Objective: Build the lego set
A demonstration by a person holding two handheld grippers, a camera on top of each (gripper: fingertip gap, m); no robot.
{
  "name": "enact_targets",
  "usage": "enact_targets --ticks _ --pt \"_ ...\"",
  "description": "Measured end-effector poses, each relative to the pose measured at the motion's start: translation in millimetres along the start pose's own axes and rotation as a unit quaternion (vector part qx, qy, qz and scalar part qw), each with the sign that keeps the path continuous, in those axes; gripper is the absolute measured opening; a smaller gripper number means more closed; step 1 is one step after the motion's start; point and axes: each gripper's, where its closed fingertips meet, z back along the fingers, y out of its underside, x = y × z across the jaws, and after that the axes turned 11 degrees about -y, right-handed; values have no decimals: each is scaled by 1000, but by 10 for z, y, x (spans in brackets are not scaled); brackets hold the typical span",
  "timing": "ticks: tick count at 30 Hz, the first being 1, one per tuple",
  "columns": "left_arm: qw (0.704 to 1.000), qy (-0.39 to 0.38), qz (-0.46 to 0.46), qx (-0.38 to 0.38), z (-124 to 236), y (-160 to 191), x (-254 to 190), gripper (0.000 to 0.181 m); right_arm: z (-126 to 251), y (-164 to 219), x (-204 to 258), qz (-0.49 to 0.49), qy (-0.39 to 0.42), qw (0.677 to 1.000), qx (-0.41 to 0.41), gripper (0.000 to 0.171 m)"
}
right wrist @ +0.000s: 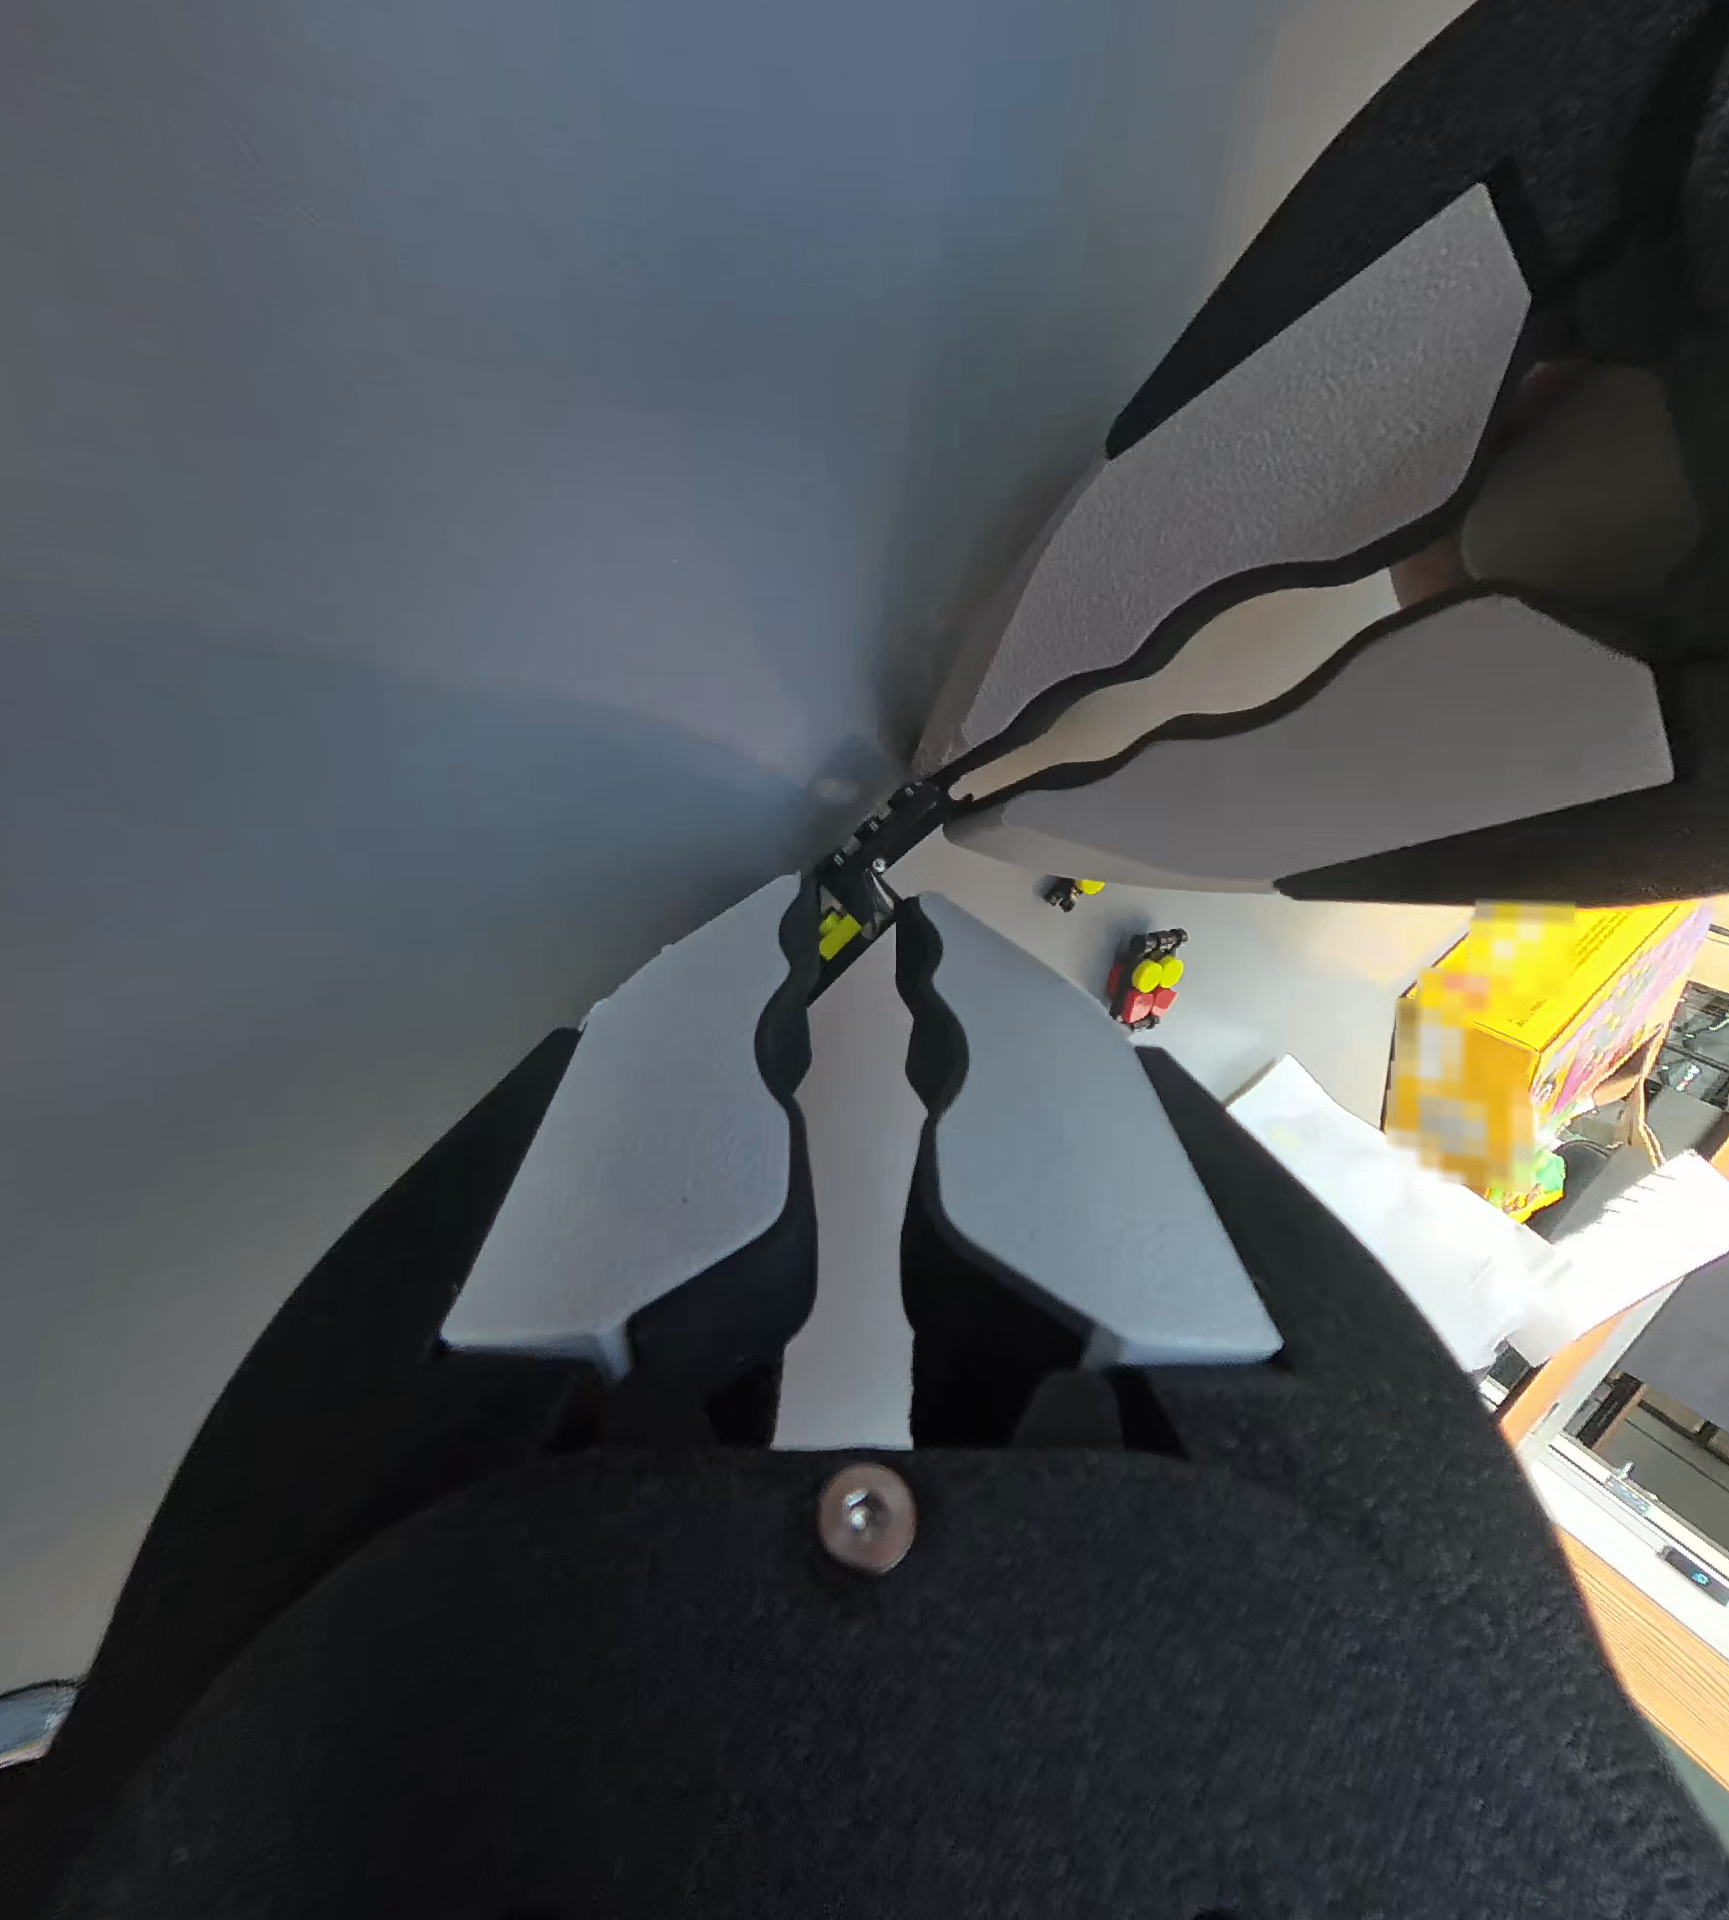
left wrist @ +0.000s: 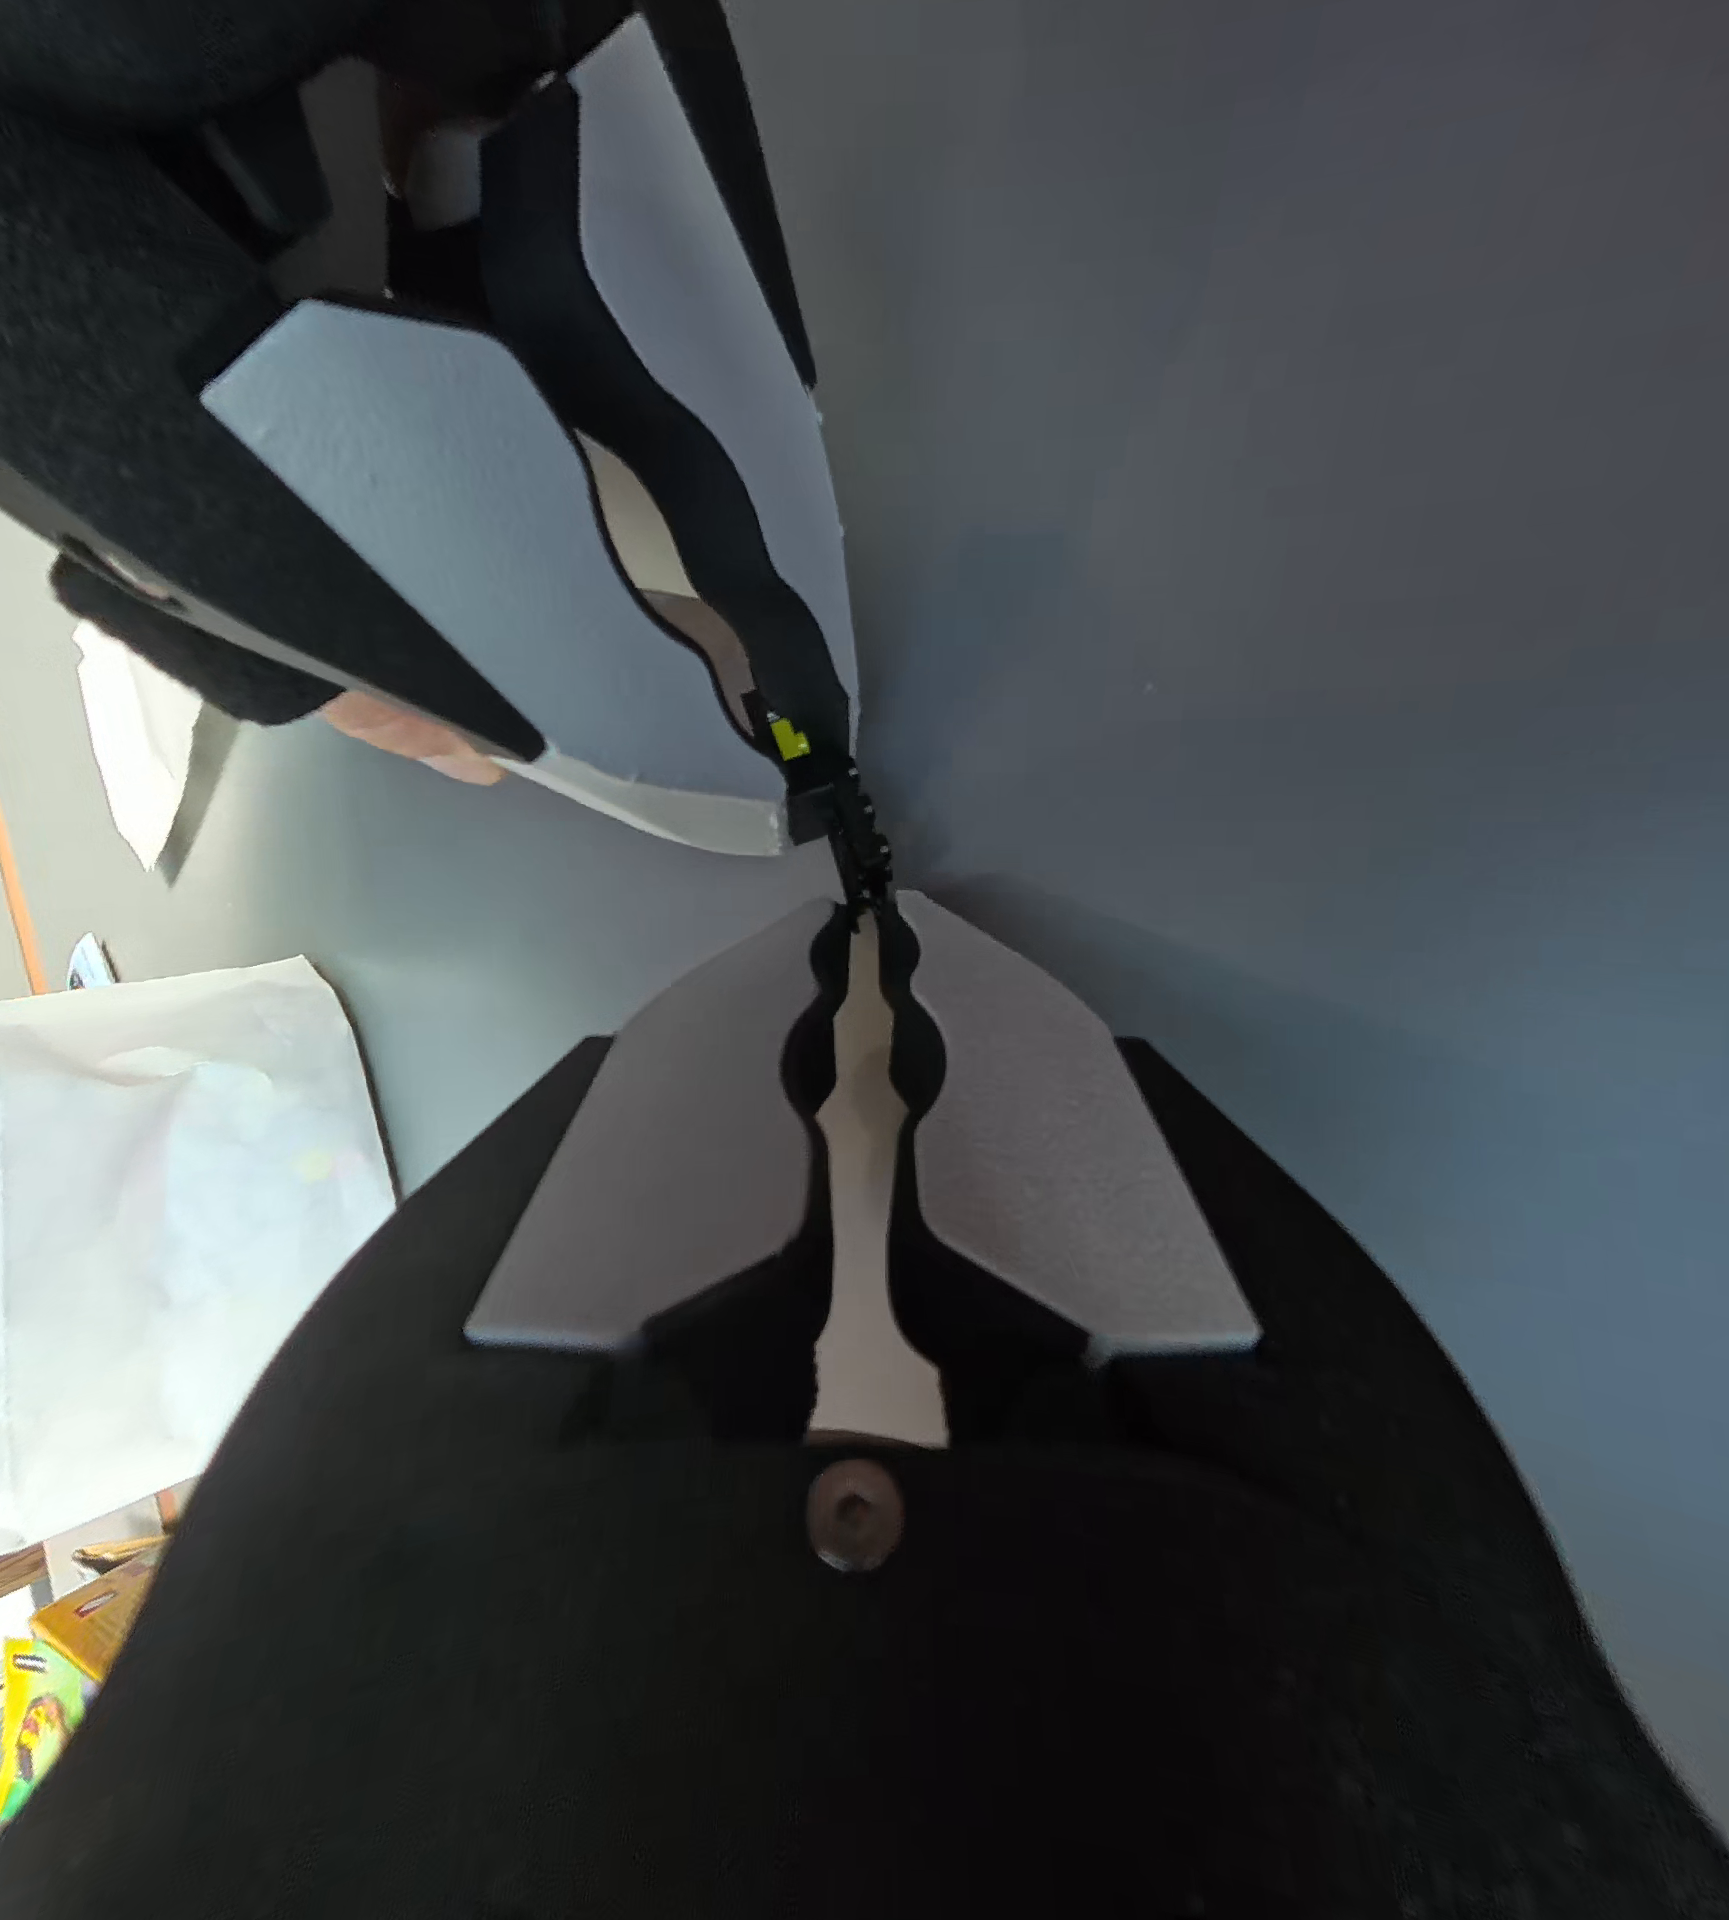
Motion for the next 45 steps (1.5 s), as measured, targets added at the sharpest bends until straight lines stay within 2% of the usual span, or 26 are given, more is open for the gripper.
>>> enact_targets --ticks 4,6,8,9,10,12,13,14,16,17,18,19,20,22,24,26,29,33,35,37,43,45 --pt "999 -13 46 -7 -2 1 -1 5 -4 11 -13 -3 0 1000 -4 14" --pt "997 -23 78 13 8 22 -2 5 -13 33 -45 -41 13 999 -16 14" --pt "992 -43 108 45 12 80 28 5 -23 130 -106 -171 24 984 -31 13" --pt "988 -52 131 62 12 111 55 5 -21 211 -126 -259 24 965 -43 16" --pt "984 -63 151 75 15 125 71 5 1 173 -89 -336 -2 938 -89 18" --pt "974 -116 161 106 46 170 111 5 130 222 -142 -499 22 850 -167 19" --pt "968 -167 153 111 97 160 189 5 199 194 -139 -568 19 792 -223 23" --pt "958 -229 134 110 178 122 308 5 299 106 -168 -627 12 715 -309 34" --pt "929 -347 71 109 359 4 550 5 553 37 -283 -690 9 545 -476 33" --pt "920 -373 54 108 392 -51 605 5 632 109 -327 -709 31 470 -525 32" --pt "915 -386 43 110 398 -76 637 5 686 166 -349 -713 56 422 -557 27" --pt "910 -398 35 111 405 -90 672 5 697 188 -360 -717 68 388 -575 25" --pt "907 -405 26 116 410 -84 700 5 675 139 -372 -717 62 373 -585 26" --pt "904 -410 11 117 414 -108 738 5 633 -15 -415 -709 40 366 -601 31" --pt "902 -415 -19 121 406 -147 750 5 671 -10 -487 -698 57 342 -626 29" --pt "900 -418 -33 120 398 -172 748 5 715 27 -533 -688 70 321 -648 13" --pt "898 -421 -35 123 403 -159 749 5 688 42 -542 -692 87 337 -633 8" --pt "902 -416 -21 116 417 -157 760 5 703 50 -566 -683 115 387 -609 8" --pt "900 -418 -22 118 419 -143 759 5 698 50 -584 -683 110 391 -607 8" --pt "900 -417 -26 124 405 -133 748 5 664 56 -583 -691 91 373 -613 10" --pt "891 -431 -52 136 420 -138 782 5 692 104 -624 -689 56 278 -667 8" --pt "890 -431 -56 140 420 -128 778 5 676 109 -625 -694 66 289 -656 6"
